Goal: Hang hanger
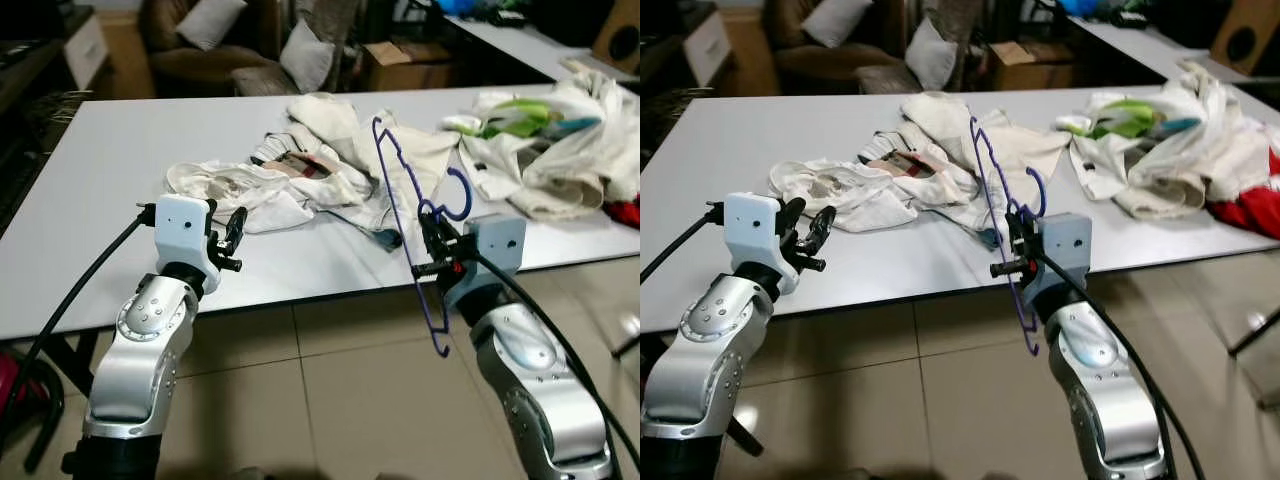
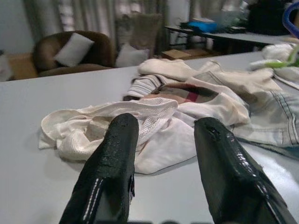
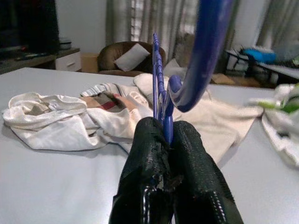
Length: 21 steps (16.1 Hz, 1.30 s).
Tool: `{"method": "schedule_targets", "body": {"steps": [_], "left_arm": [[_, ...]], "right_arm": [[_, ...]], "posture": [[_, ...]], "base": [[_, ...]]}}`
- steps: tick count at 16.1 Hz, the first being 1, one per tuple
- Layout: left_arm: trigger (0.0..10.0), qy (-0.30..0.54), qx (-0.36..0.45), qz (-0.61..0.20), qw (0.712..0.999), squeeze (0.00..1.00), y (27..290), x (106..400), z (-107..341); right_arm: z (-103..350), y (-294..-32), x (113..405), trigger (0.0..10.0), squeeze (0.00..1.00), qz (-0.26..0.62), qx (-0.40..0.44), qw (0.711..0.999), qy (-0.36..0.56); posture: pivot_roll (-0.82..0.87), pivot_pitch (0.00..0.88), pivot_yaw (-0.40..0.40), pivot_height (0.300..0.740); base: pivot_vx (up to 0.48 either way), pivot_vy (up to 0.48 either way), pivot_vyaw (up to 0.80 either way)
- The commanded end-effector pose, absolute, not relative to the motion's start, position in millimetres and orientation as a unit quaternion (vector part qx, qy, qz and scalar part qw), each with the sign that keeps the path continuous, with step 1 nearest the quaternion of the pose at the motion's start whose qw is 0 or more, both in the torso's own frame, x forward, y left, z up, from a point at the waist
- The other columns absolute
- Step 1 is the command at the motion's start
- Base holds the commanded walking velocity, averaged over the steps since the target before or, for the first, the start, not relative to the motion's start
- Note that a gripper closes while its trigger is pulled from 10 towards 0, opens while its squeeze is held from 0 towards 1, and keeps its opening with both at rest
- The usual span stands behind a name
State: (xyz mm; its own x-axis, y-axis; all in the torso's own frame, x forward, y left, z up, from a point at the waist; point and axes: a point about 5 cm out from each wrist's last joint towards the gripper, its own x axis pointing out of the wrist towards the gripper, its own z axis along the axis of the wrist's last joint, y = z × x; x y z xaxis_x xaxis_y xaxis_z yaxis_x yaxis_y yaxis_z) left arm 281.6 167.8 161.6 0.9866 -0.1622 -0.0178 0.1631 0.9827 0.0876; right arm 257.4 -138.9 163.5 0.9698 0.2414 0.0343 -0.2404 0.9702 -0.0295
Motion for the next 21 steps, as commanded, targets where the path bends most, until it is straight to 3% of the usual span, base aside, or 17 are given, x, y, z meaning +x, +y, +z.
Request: {"method": "schedule_targets", "body": {"steps": [1, 9, 14, 21], "left_arm": [[10.0, 0.006, 0.045, -0.087, 0.995, 0.00, 162.0, 281.7, 160.1], [10.0, -0.002, 0.047, -0.126, 0.991, 0.00, 151.9, 283.3, 158.2], [10.0, 0.006, 0.065, -0.148, 0.987, 0.00, 151.6, 282.7, 153.2], [10.0, 0.014, 0.107, -0.147, 0.983, 0.00, 156.4, 287.1, 149.0]], "right_arm": [[168.8, -145.0, 259.5, 10.0, 0.00, 0.126, -0.005, 0.992, -0.018], [163.0, -147.2, 259.5, 10.0, 0.00, 0.130, 0.035, 0.991, 0.002], [159.3, -156.9, 258.2, 10.0, 0.00, 0.108, 0.032, 0.994, 0.005], [153.8, -163.1, 253.3, 10.0, 0.00, 0.140, -0.015, 0.990, 0.014]], "posture": [[-0.10, 0.000, -0.024, 0.740], [-0.10, 0.000, -0.035, 0.740], [-0.11, 0.000, -0.032, 0.740], [-0.12, 0.000, -0.022, 0.740]], "base": [[0.000, 0.000, 0.00], [0.000, 0.000, -0.10], [0.294, 0.000, -0.71], [0.321, 0.000, 0.00]]}}
